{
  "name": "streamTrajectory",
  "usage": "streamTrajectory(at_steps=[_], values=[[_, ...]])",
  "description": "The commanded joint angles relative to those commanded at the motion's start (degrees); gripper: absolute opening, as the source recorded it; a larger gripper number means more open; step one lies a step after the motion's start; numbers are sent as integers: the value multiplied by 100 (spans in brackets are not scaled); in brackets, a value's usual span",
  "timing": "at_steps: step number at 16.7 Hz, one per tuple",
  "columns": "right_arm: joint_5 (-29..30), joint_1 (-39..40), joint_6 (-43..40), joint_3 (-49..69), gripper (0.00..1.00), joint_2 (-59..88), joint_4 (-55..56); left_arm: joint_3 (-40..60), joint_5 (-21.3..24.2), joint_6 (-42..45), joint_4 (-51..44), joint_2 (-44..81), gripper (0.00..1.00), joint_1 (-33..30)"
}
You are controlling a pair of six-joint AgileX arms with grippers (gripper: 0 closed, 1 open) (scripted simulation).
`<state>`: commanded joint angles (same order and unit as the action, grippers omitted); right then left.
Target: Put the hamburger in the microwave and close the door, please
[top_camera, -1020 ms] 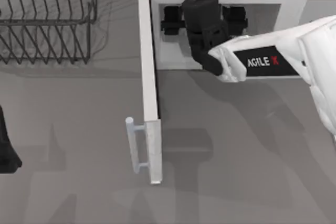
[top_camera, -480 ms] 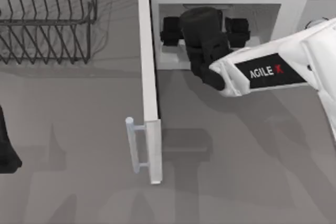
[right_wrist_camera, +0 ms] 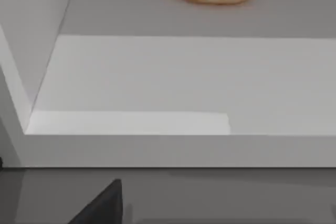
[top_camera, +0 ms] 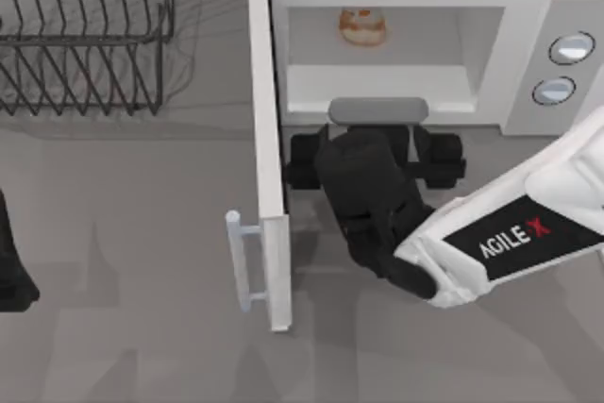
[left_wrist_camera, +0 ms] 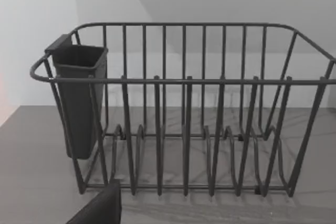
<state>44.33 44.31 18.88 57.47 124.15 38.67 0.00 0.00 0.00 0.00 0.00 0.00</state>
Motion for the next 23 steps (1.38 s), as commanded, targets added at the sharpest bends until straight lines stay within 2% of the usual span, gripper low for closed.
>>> streamTrajectory(at_steps=[4, 10, 18, 23], values=[[277, 261, 140, -609, 100, -365, 289, 0, 0, 0, 0, 0, 100, 0], [273, 229, 135, -566, 100, -421, 189, 0, 0, 0, 0, 0, 100, 0], [241, 232, 132, -61, 100, -1758, -1755, 0, 0, 0, 0, 0, 100, 0], [242, 228, 130, 25, 100, -1975, -1982, 0, 0, 0, 0, 0, 100, 0]])
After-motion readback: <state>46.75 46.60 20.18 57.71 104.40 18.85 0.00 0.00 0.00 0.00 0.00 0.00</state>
